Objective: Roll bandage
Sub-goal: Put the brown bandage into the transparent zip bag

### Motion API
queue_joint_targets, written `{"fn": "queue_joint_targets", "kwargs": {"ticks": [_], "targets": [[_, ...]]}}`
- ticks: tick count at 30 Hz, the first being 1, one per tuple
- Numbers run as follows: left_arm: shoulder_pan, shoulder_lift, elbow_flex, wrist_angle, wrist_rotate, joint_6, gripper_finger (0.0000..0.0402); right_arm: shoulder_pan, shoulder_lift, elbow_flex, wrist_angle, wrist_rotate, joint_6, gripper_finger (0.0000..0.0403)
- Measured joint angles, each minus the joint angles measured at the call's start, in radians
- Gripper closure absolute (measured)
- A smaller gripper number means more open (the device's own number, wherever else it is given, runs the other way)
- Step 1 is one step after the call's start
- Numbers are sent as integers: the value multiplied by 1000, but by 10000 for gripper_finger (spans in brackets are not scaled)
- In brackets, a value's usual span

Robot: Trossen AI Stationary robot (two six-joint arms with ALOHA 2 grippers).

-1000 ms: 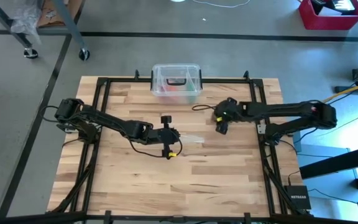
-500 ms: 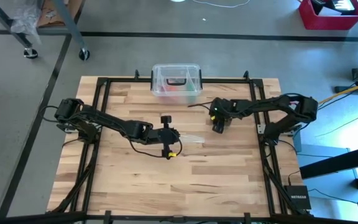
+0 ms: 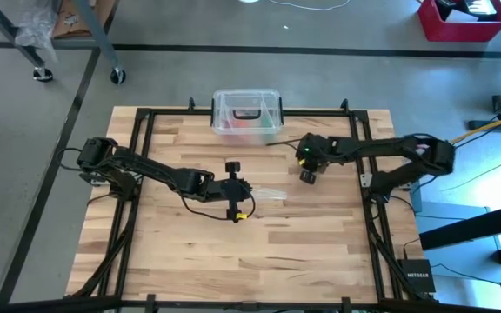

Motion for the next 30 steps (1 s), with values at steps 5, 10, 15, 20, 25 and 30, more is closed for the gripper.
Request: {"fn": "queue_joint_targets", "kwargs": {"ticks": [5,10,15,20,25,30], "targets": [[0,0,0,3,0,0,400,79,-175,50,-59,6,44,326],[-2,0,0,10,0,5,400,227,-326,76,73,8,97,326],[-2,0,0,27,-1,-2,400,425,-352,74,319,45,100,326],[-2,0,0,76,17,-8,400,586,-250,61,617,119,-18,326],[-2,0,0,129,39,-14,400,616,-97,61,849,137,-177,327],[4,0,-1,153,112,-66,400,615,25,60,1015,128,-310,327]]}}
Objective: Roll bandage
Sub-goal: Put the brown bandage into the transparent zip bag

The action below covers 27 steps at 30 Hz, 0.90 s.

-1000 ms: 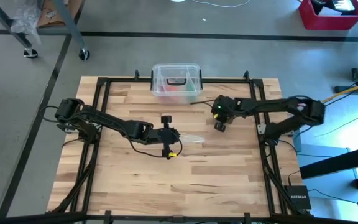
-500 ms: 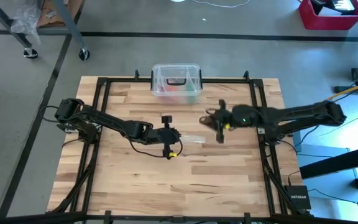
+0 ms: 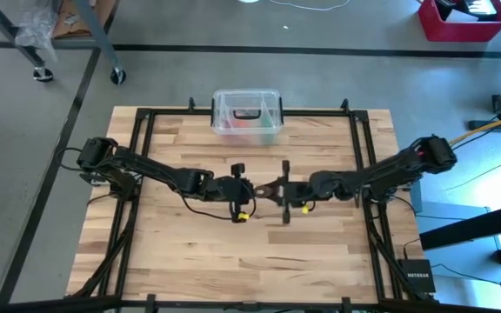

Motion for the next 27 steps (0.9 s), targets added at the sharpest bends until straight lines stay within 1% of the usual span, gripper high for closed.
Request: {"fn": "queue_joint_targets", "kwargs": {"ticks": [3,7,12,17,22,27], "targets": [[7,-1,0,9,1,-24,400,0,41,14,15,-8,-55,327],[19,-4,0,10,1,-51,400,0,58,31,6,-14,-100,327],[27,-4,0,10,1,-88,400,18,57,32,15,-10,-101,324],[28,-4,0,14,0,-87,400,43,57,32,14,-7,-111,327],[29,-4,0,14,1,-75,400,21,57,32,-5,11,-133,327],[22,-4,0,34,0,-73,400,-8,57,32,-43,2,-122,327]]}}
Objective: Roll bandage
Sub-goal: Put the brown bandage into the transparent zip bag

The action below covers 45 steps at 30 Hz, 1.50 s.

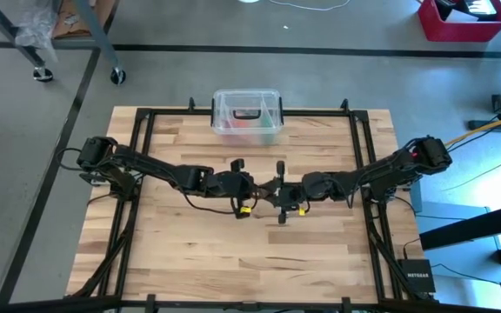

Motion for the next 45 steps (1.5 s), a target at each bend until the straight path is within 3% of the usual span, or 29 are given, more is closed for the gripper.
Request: {"fn": "queue_joint_targets", "kwargs": {"ticks": [6,13,17,26,33,36,45], "targets": [[-1,0,0,33,-4,-19,400,2,-2,1,-45,4,7,327],[-2,1,-2,33,-85,-20,400,14,26,2,-53,34,-1,327],[-5,-1,3,66,-93,-35,400,1,56,-1,-145,59,-37,327],[-6,0,3,64,-91,-20,400,-11,65,0,-228,270,-57,327],[-10,0,2,81,-97,-16,400,-9,64,2,-267,395,27,327],[-15,0,2,85,-92,-7,400,-9,63,2,-293,376,82,327],[-29,2,13,86,-64,0,400,-13,69,2,-327,167,176,327]]}}
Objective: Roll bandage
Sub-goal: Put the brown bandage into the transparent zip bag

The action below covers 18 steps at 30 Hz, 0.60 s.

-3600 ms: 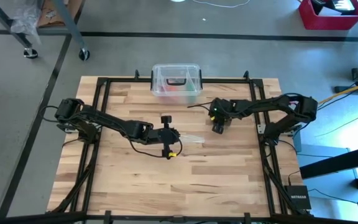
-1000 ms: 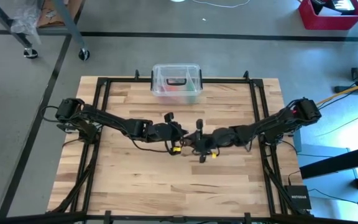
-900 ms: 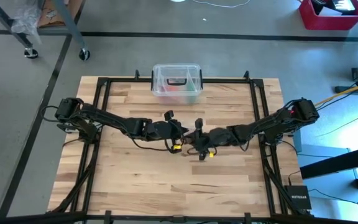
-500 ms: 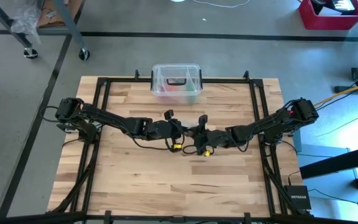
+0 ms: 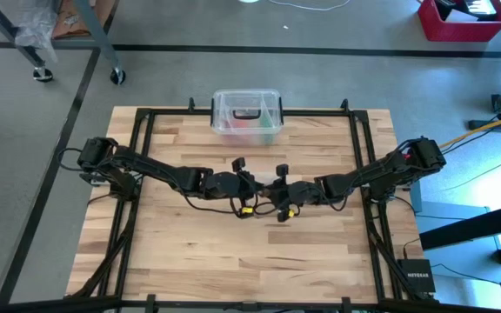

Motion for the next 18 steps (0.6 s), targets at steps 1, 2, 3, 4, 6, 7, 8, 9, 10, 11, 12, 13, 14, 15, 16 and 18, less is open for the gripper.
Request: {"fn": "queue_joint_targets", "kwargs": {"ticks": [1,2,3,4,6,7,8,9,10,11,12,13,14,15,16,18], "targets": [[0,0,0,1,0,0,400,0,0,0,0,-8,2,327],[1,4,1,2,-2,-2,400,0,0,0,1,-9,1,327],[1,9,1,6,-2,-6,400,0,0,-1,5,3,0,327],[2,13,1,6,-4,-12,400,0,1,-2,13,31,2,327],[5,25,3,21,0,-27,400,1,2,-2,36,113,26,325],[7,30,3,33,6,-38,400,1,2,-3,43,148,43,322],[9,32,5,42,10,-44,400,1,2,-4,46,173,67,318],[9,34,5,50,11,-50,400,1,3,-4,49,183,89,312],[9,34,4,60,11,-57,400,0,3,-4,50,181,114,305],[7,34,4,71,12,-68,400,-3,3,-3,48,165,140,295],[6,34,4,78,15,-78,400,-4,2,-3,43,142,174,283],[6,34,4,82,18,-92,400,-4,2,-3,40,129,210,270],[6,34,4,85,20,-98,400,-4,2,-2,40,127,249,255],[7,33,4,86,21,-104,400,-5,2,3,35,127,281,239],[8,32,4,86,22,-112,400,-5,2,15,20,127,317,224],[13,30,4,72,26,-125,400,-6,2,51,-26,109,386,196]]}}
